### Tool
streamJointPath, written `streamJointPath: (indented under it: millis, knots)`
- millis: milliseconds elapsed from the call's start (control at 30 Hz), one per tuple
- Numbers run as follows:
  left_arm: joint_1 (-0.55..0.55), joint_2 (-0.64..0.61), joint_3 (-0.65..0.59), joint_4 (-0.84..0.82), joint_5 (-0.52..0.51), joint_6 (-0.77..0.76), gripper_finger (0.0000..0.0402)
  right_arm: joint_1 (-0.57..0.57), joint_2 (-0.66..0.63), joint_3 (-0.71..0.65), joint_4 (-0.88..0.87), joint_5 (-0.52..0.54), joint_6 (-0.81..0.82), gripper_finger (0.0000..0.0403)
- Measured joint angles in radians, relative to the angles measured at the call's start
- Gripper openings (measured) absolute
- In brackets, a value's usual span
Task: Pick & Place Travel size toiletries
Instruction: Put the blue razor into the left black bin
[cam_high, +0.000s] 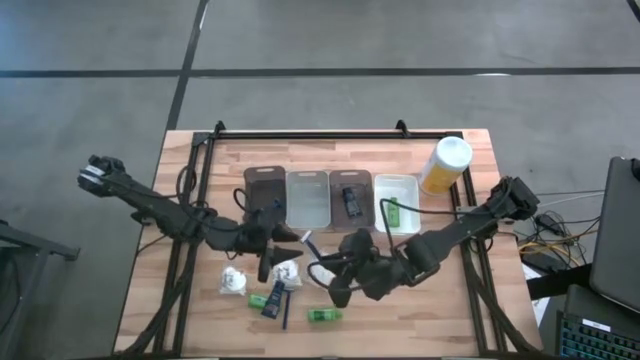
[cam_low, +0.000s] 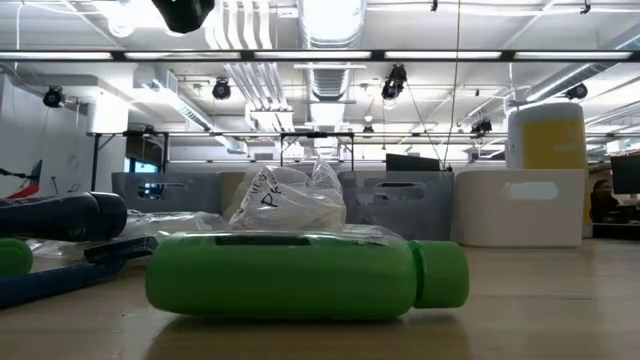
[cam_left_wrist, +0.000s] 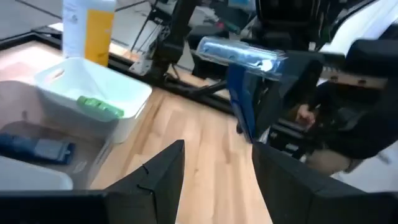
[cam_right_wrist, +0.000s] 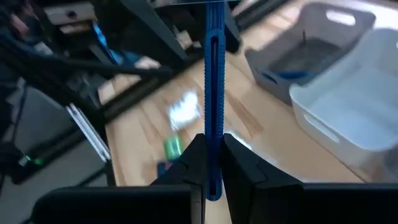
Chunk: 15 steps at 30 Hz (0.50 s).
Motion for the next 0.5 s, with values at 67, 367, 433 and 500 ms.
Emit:
streamJointPath:
  millis: [67, 367, 433, 500]
  knots:
    - [0.006, 0.0, 0.0, 0.046, 0.022, -0.002, 0.0193, 0.0, 0.002, 0.0, 0.042, 0.012, -0.026, 0.0023]
    - [0.008, 0.0, 0.0, 0.201, 0.035, 0.073, 0.0193, -0.007, 0.01, 0.001, 0.194, 0.079, -0.101, 0.0023]
    - [0.012, 0.0, 0.0, 0.216, 0.037, 0.074, 0.0193, -0.009, 0.014, 0.001, 0.213, 0.079, -0.117, 0.0023]
    - [0.016, 0.0, 0.0, 0.234, 0.045, 0.077, 0.0193, -0.01, 0.021, 0.001, 0.221, 0.078, -0.127, 0.0023]
